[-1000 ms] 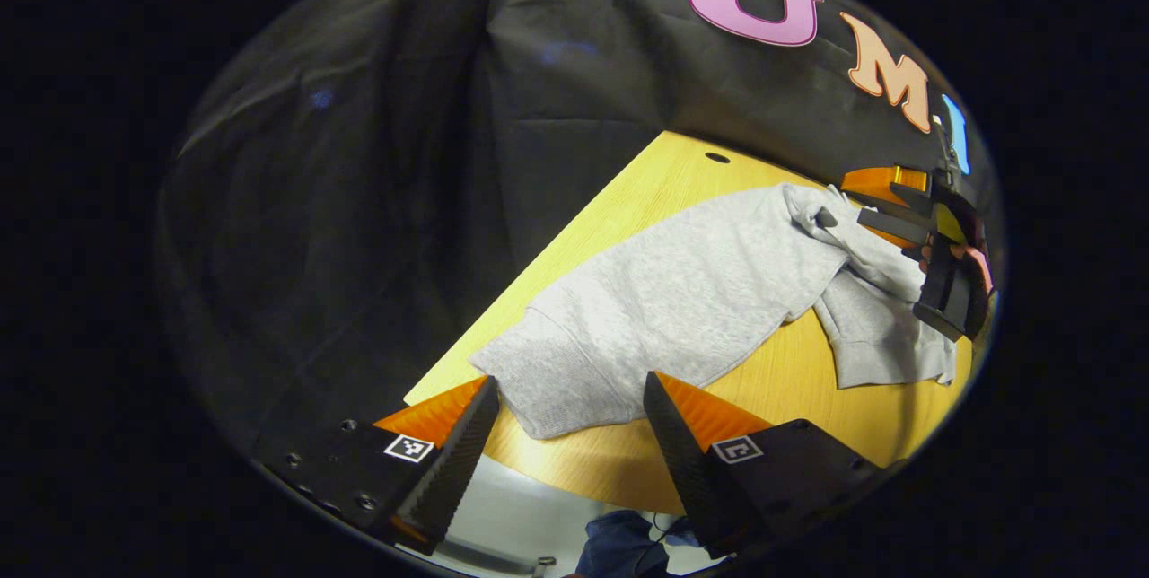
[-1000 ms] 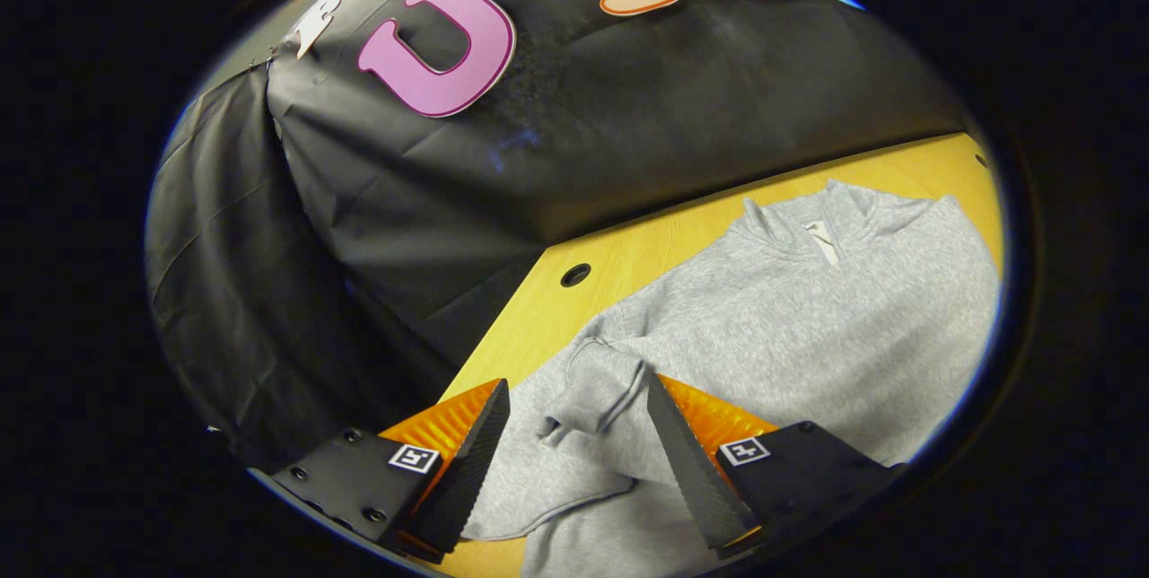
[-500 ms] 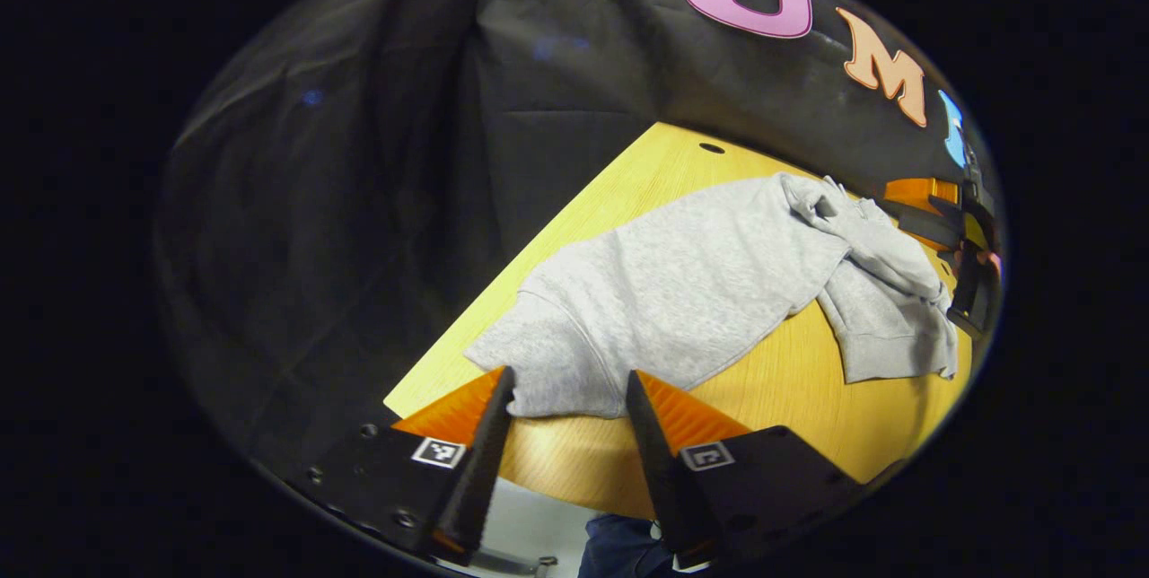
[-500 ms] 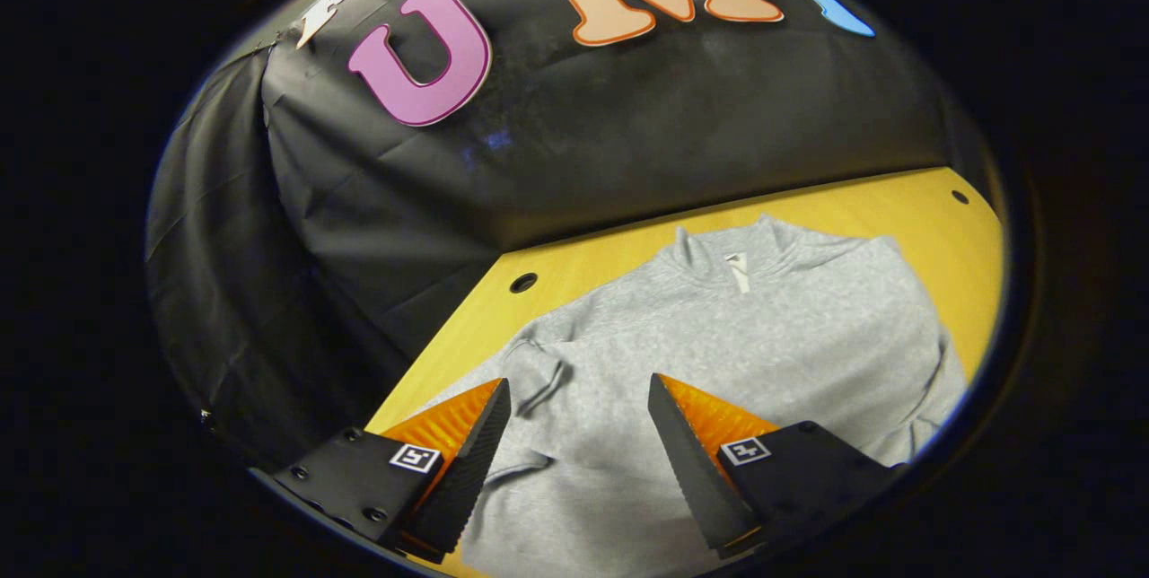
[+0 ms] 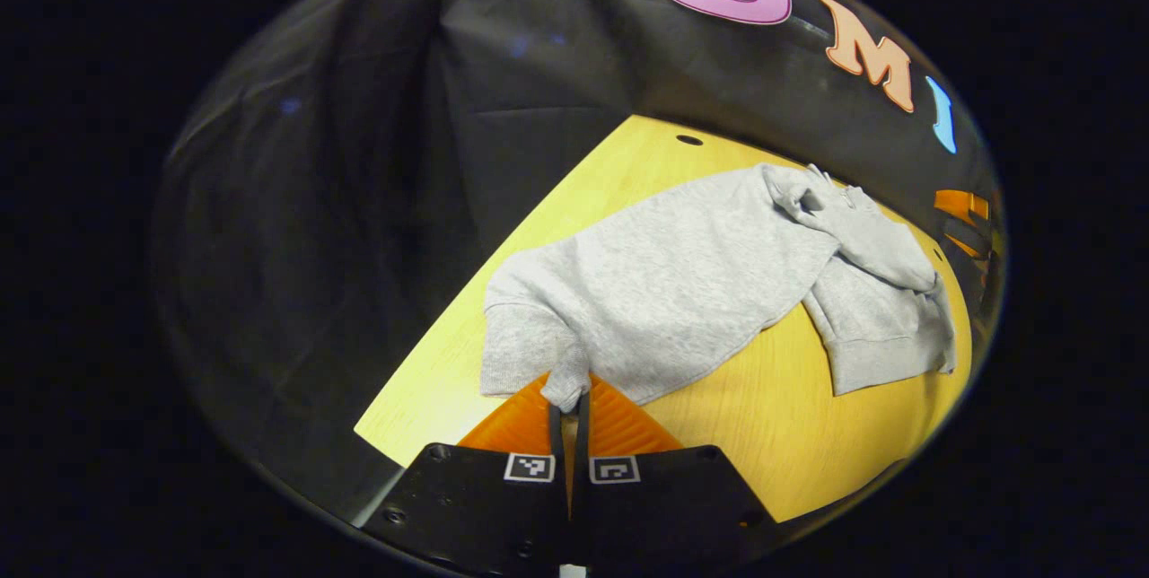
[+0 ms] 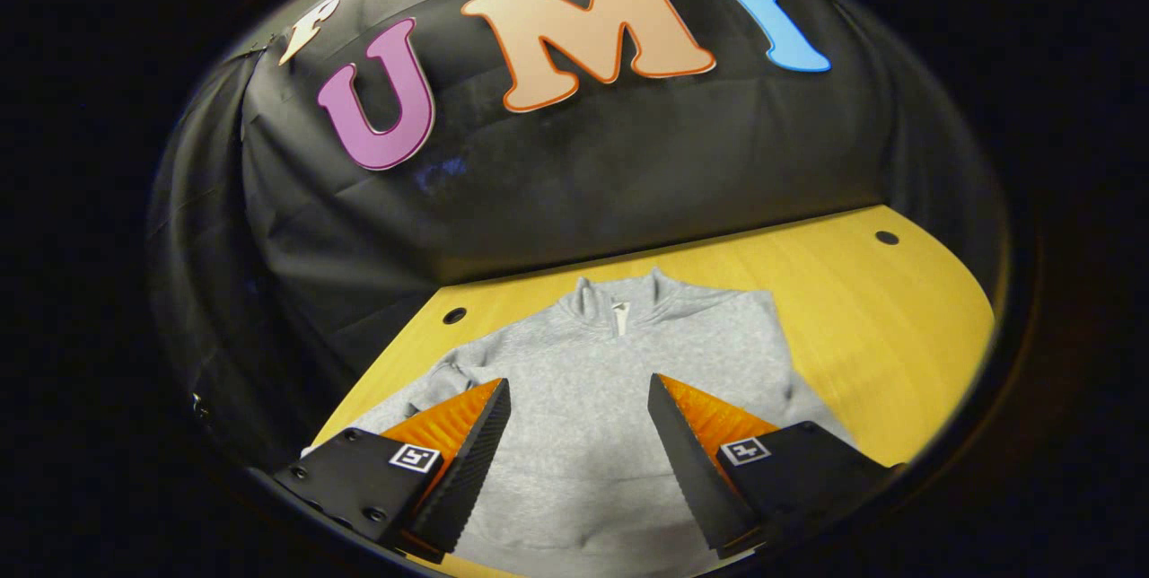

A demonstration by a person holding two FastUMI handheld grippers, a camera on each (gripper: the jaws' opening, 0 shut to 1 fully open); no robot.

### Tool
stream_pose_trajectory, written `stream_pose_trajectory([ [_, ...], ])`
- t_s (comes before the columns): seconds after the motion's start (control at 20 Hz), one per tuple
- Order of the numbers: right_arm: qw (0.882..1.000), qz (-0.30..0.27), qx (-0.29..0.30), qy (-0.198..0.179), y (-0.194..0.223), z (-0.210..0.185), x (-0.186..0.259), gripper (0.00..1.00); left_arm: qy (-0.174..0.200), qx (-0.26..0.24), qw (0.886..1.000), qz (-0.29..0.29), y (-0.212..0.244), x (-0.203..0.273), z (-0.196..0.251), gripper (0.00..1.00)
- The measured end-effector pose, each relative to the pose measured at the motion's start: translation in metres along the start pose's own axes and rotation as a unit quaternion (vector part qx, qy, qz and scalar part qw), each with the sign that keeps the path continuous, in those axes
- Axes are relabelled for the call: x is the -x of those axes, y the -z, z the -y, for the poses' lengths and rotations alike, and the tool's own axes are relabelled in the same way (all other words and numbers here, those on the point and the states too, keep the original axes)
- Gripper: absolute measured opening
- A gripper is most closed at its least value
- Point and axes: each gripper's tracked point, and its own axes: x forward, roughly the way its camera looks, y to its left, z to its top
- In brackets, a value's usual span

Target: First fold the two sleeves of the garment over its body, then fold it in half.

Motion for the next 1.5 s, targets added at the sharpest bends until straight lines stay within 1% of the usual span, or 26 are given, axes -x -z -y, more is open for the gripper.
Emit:
stream_pose_trajectory([
  [0.15,0.999,0.018,0.000,0.028,-0.015,0.034,0.022,0.97,0.025,0.003,1.000,0.004,-0.023,-0.003,0.018,0.00],
  [0.2,0.999,0.024,-0.001,0.038,-0.020,0.045,0.031,0.92,0.039,0.001,0.999,0.009,-0.036,-0.003,0.030,0.00],
  [0.25,0.998,0.028,-0.004,0.048,-0.023,0.058,0.038,0.97,0.052,-0.002,0.999,0.013,-0.046,-0.003,0.042,0.00],
  [0.3,0.998,0.033,-0.007,0.058,-0.028,0.070,0.047,0.97,0.068,-0.007,0.998,0.019,-0.059,-0.004,0.057,0.00],
  [0.35,0.997,0.039,-0.011,0.069,-0.033,0.083,0.059,0.93,0.086,-0.013,0.996,0.025,-0.071,-0.005,0.075,0.00],
  [0.4,0.996,0.047,-0.014,0.080,-0.038,0.099,0.071,0.97,0.107,-0.021,0.994,0.032,-0.085,-0.004,0.096,0.00],
  [0.45,0.994,0.055,-0.017,0.092,-0.044,0.114,0.085,0.93,0.126,-0.031,0.991,0.039,-0.097,-0.002,0.116,0.00],
  [0.5,0.992,0.062,-0.022,0.107,-0.047,0.131,0.099,0.97,0.143,-0.045,0.988,0.046,-0.110,-0.002,0.140,0.00],
  [0.6,0.989,0.074,-0.033,0.126,-0.053,0.156,0.125,0.97,0.180,-0.065,0.980,0.061,-0.131,0.002,0.189,0.00],
  [0.75,0.983,0.083,-0.044,0.155,-0.052,0.193,0.160,0.97,0.248,-0.082,0.963,0.073,-0.150,0.016,0.274,0.00],
  [0.8,0.982,0.088,-0.047,0.162,-0.053,0.204,0.170,0.92,0.271,-0.087,0.955,0.077,-0.154,0.024,0.303,0.00],
  [0.85,0.980,0.091,-0.049,0.168,-0.053,0.212,0.179,0.97,0.293,-0.096,0.948,0.083,-0.158,0.029,0.331,0.00],
  [0.95,0.978,0.094,-0.062,0.178,-0.047,0.231,0.195,0.97,0.327,-0.116,0.933,0.093,-0.163,0.042,0.381,0.00],
  [1.1,0.974,0.095,-0.079,0.187,-0.033,0.259,0.215,0.97,0.365,-0.157,0.911,0.110,-0.166,0.060,0.453,0.00],
  [1.25,0.974,0.090,-0.084,0.189,-0.024,0.271,0.225,0.97,0.397,-0.188,0.889,0.126,-0.167,0.074,0.518,0.00],
  [1.3,0.975,0.086,-0.085,0.187,-0.021,0.273,0.226,0.92,0.407,-0.195,0.883,0.129,-0.165,0.078,0.539,0.00],
  [1.35,0.976,0.083,-0.085,0.184,-0.018,0.273,0.227,0.92,0.418,-0.201,0.876,0.133,-0.165,0.082,0.560,0.00],
  [1.45,0.978,0.078,-0.085,0.176,-0.015,0.274,0.225,0.92,0.432,-0.213,0.865,0.139,-0.163,0.086,0.599,0.02],
  [1.5,0.979,0.076,-0.085,0.172,-0.015,0.273,0.223,0.92,0.437,-0.219,0.861,0.139,-0.156,0.086,0.616,0.00],
])
